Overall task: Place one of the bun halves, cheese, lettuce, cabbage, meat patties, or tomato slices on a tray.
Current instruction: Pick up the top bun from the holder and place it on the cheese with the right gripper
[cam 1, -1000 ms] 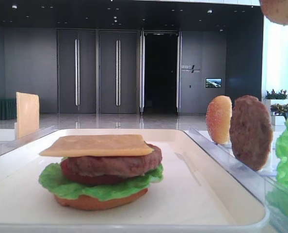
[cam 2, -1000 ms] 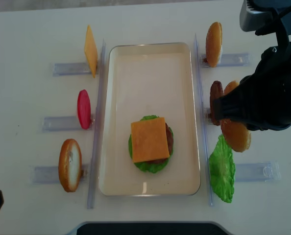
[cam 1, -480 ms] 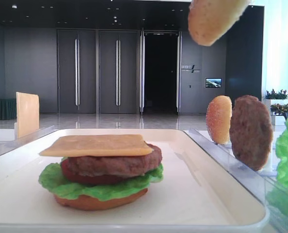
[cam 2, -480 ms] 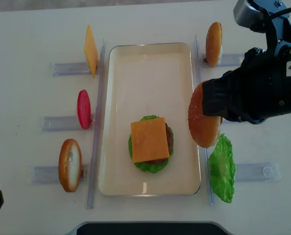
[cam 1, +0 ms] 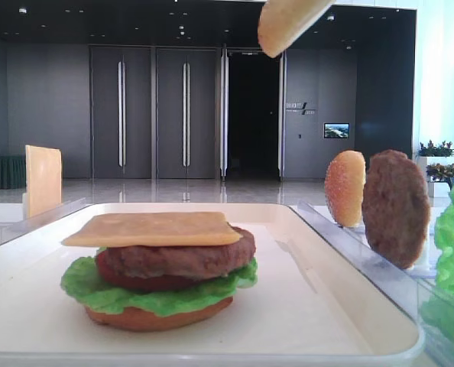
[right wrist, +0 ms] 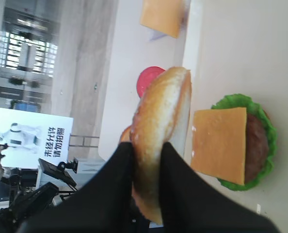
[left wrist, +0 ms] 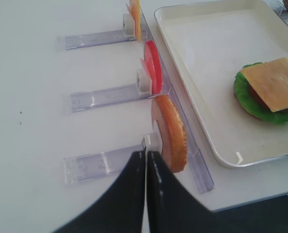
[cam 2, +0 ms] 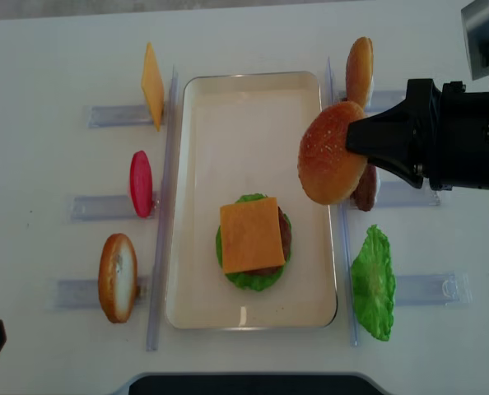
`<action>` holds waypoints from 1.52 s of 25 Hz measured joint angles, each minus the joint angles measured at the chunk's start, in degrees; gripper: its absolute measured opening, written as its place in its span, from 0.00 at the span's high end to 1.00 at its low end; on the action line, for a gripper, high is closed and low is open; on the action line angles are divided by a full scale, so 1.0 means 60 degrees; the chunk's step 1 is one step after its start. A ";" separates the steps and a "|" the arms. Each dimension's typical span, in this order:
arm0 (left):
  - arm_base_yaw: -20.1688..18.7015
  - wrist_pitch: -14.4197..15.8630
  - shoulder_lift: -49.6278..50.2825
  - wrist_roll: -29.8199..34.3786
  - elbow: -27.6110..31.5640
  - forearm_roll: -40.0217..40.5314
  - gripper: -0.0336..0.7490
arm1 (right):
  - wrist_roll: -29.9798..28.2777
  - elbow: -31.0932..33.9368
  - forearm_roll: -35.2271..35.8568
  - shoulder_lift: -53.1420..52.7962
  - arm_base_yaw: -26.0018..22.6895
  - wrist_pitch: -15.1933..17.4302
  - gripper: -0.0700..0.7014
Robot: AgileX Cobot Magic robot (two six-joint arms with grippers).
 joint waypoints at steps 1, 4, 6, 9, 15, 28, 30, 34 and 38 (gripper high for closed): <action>0.0000 0.0000 0.0000 0.0000 0.0000 0.0000 0.96 | -0.0408 0.0140 0.0371 0.0000 0.0010 -0.0011 0.72; 0.0000 0.0000 0.0000 0.0000 0.0000 0.0000 0.96 | -0.1457 0.0407 0.1149 0.0000 0.0150 -0.0126 0.72; 0.0000 0.0000 0.0000 0.0000 0.0000 0.0000 0.96 | -0.1987 0.0440 0.1492 0.0000 0.0360 -0.0165 0.72; 0.0000 0.0000 0.0000 0.0000 0.0000 0.0000 0.96 | -0.2271 0.0473 0.1603 0.0000 0.0756 -0.0201 0.72; 0.0000 0.0000 0.0000 0.0000 0.0000 0.0000 0.96 | -0.1995 0.0483 0.1205 0.0240 0.2058 -0.0637 0.72; 0.0000 0.0000 0.0000 0.0000 0.0000 0.0000 0.96 | -0.3962 0.0463 0.2812 0.2281 0.3145 -0.1297 0.72; 0.0000 0.0000 0.0000 0.0000 0.0000 0.0000 0.96 | -0.4010 0.0452 0.2812 0.2521 0.3145 -0.1153 0.72; 0.0000 0.0000 0.0000 0.0000 0.0000 0.0000 0.96 | -0.4035 0.0314 0.2812 0.2885 0.3145 -0.1090 0.72; 0.0000 0.0000 0.0000 0.0000 0.0000 0.0000 0.96 | -0.4035 -0.0031 0.2826 0.3302 0.3145 -0.0826 0.72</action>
